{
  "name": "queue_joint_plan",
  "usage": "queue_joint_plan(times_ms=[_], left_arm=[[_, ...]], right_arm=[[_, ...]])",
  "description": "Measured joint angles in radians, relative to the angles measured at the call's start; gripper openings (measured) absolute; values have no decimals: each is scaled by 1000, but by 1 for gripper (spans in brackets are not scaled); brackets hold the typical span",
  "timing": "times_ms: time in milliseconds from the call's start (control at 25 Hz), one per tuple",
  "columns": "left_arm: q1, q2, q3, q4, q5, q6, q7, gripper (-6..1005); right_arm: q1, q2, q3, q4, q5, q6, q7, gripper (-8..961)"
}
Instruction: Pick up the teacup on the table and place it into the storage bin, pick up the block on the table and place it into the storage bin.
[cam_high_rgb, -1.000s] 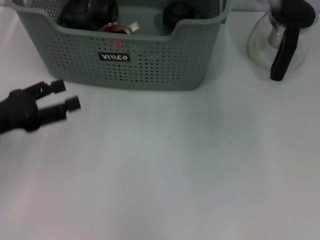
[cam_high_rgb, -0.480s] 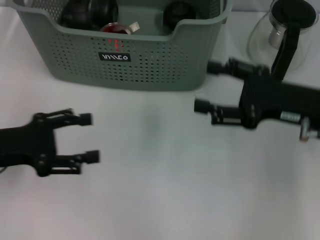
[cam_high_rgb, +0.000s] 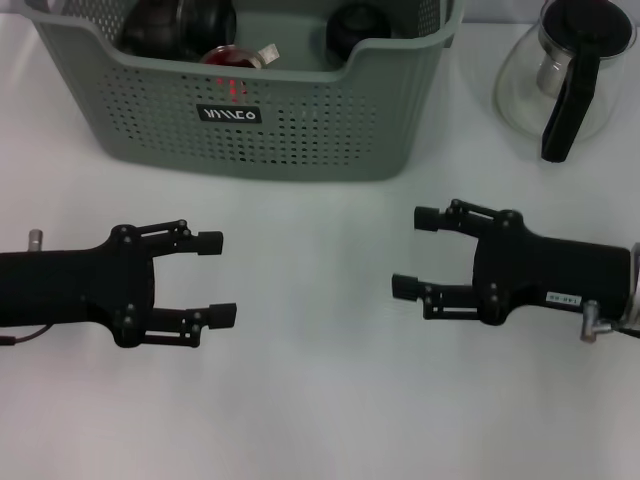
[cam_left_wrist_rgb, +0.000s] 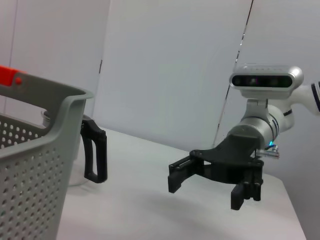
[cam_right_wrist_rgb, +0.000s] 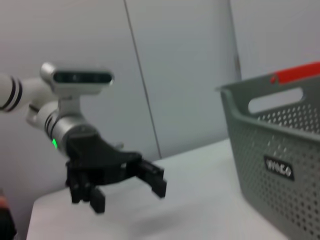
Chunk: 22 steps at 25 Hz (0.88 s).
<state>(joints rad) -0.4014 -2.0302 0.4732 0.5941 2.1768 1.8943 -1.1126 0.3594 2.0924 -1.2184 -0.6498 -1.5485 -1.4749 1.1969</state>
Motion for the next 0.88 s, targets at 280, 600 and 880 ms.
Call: queue_joint_plan(times_ms=[280,600,880], left_arm=[[-2,-4,20,0,0,0,24,859],[-9,-15,23,-2,0,-2,50,858],[-13,-21,24,-4,0,-3,51,858]], right_arm=[[23,-1,-3,4,-50,-21,5,924],[29,4,0,14,-56,-24,6,924],[37,6,0,22,-57,-18,6,924]])
